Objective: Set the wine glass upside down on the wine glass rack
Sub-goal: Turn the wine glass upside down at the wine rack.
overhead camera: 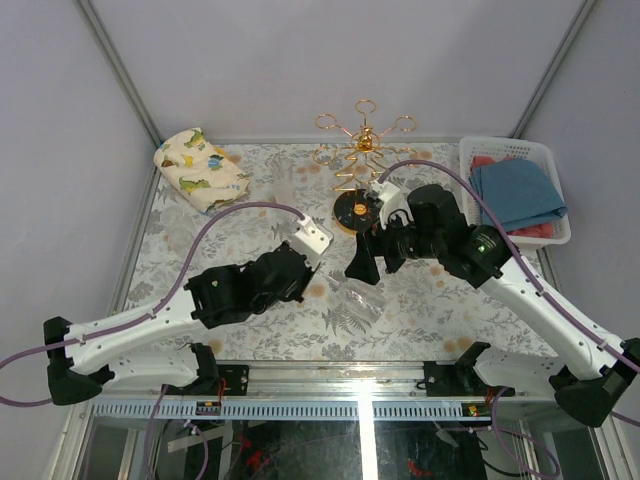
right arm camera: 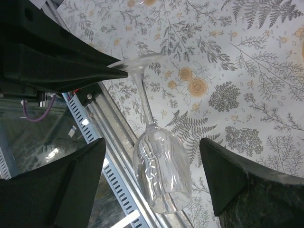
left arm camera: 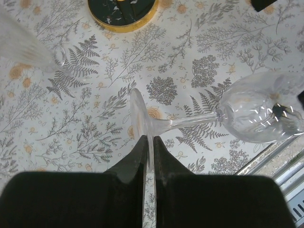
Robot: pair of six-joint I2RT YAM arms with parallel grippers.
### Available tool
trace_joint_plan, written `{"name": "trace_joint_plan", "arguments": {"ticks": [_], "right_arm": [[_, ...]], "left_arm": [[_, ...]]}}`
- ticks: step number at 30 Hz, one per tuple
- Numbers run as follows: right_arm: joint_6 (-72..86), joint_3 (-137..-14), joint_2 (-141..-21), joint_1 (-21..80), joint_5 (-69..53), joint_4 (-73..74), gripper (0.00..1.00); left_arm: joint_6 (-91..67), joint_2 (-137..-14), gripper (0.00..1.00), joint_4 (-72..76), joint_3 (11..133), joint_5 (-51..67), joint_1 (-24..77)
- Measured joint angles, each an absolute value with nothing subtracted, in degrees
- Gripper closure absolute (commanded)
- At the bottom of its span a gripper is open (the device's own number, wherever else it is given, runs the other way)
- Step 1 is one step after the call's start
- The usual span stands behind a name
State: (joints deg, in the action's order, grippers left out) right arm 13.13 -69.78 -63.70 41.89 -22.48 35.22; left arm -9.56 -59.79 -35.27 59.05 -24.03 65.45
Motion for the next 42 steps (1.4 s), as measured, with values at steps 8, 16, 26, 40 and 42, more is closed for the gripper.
{"name": "trace_joint_plan", "arguments": {"ticks": [8, 16, 26, 40, 42], "right_arm": [[11.1, -66.8, -62.2, 41.8, -23.7, 33.2, 0.11], [5.8, -58.6, -53.3, 41.6, -17.5, 26.5, 0.17], [-2.0, -48.8, -44.4, 41.6, -15.2, 13.8, 0.18], [-14.0, -47.7, -45.6, 41.6, -17.5, 13.5, 0.27], [-15.9, -47.7, -46.0, 41.6, -20.0, 13.5, 0.31]], "left_arm": [[-4.8, -61.5, 1.00, -35.2, 59.5, -23.0, 67.9], [-0.7, -61.5, 1.00, -35.2, 59.5, -20.6, 68.2], [3.6, -61.9, 1.00, -35.1, 61.0, -16.9, 68.2], [6.5, -63.1, 1.00, -35.2, 61.4, -14.1, 68.2], [7.2, -63.1, 1.00, -35.4, 61.8, -13.0, 68.2]]}}
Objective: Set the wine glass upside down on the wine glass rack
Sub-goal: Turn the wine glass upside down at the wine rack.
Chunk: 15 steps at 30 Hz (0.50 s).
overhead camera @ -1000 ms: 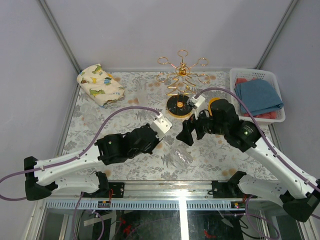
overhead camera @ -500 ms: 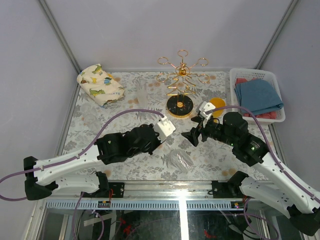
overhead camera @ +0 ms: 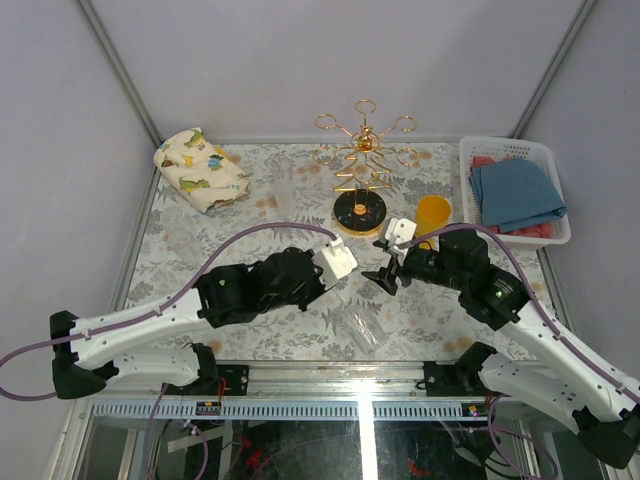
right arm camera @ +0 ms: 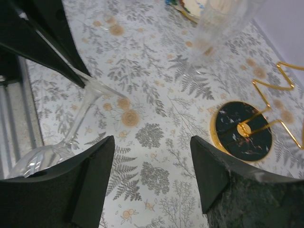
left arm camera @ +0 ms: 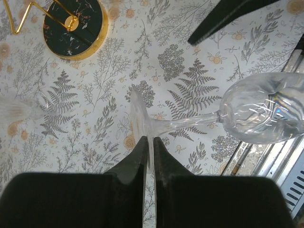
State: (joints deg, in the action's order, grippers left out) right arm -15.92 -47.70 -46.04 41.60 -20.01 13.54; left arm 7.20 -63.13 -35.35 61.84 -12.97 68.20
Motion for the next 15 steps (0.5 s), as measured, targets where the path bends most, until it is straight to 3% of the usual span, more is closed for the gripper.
{"name": "trace_joint_plan", "arguments": {"ticks": [15], "right_arm": [[-20.8, -48.3, -50.6, 41.6, -38.6, 7.6, 0.40]], "left_arm": [[12.0, -62.0, 1.00, -35.7, 63.3, -3.6, 68.2]]}}
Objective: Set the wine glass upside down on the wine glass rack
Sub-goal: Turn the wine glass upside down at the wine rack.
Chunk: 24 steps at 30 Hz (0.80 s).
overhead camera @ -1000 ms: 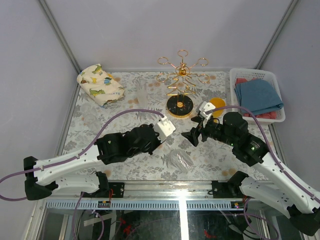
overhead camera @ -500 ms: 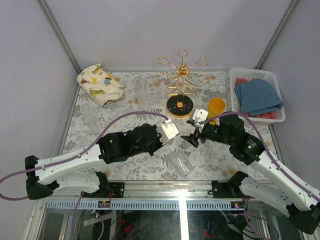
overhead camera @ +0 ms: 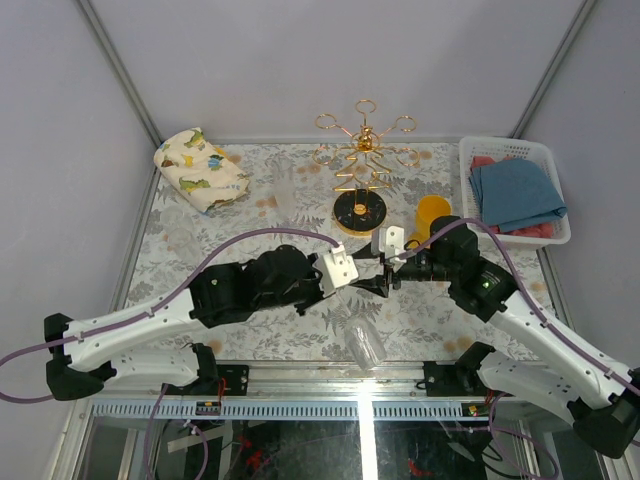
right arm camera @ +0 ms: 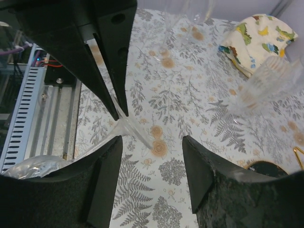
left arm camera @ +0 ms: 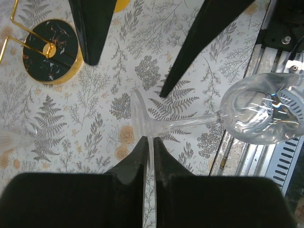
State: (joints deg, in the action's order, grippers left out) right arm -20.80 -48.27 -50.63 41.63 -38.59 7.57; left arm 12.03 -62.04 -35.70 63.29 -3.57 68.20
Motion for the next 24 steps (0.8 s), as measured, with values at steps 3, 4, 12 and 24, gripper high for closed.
{"name": "trace_joint_plan", "arguments": {"ticks": [3, 4, 12, 24], "right_arm": [[-21.0, -48.2, -51.4, 41.7, -41.5, 6.7, 0.40], [-21.0, -48.2, -51.5, 41.7, -42.4, 6.6, 0.40], [-21.1, -48.1, -53.5, 42.7, -47.3, 6.0, 0.53], [-24.0, -50.0, -56.6, 46.2, -48.8, 8.7, 0.83]], "left_arm": [[12.6, -61.9, 1.00, -35.7, 64.1, -2.4, 68.2], [12.8, -61.9, 1.00, -35.7, 64.3, -2.0, 68.2], [13.4, -61.9, 1.00, -36.0, 65.5, 1.2, 68.2], [14.3, -61.9, 1.00, -39.0, 66.8, 4.1, 68.2]]}}
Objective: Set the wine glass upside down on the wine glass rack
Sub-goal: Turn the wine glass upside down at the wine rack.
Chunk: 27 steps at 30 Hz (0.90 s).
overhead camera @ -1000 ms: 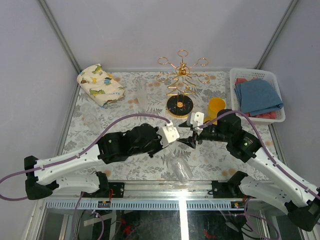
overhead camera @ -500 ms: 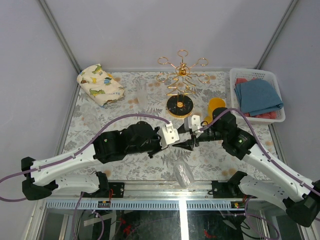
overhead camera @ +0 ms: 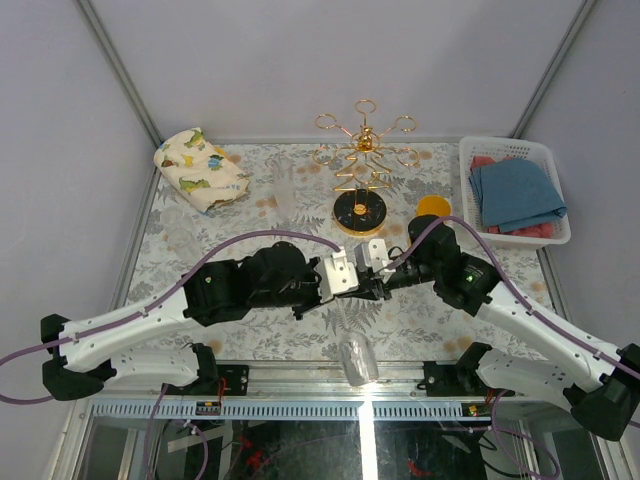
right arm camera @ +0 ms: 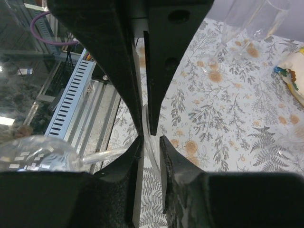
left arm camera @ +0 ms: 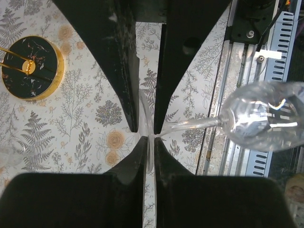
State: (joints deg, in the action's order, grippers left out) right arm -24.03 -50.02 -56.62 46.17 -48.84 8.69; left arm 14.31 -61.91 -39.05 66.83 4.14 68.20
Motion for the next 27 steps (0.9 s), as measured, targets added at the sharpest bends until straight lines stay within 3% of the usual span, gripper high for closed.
{"name": "trace_joint_plan", "arguments": {"ticks": [5, 19, 27], "right_arm": [[-25.6, -50.7, -57.0, 46.5, -50.3, 11.0, 1.00], [-29.1, -53.4, -59.0, 46.8, -46.1, 15.8, 1.00], [-29.5, -53.3, -58.0, 46.8, -41.5, 16.2, 1.00]], "left_arm": [[15.0, -61.9, 0.97, -39.7, 66.8, 4.4, 68.2], [12.4, -57.7, 0.55, -35.8, 66.8, 2.3, 68.2], [8.2, -54.0, 0.46, -30.6, 65.6, -1.5, 68.2]]}}
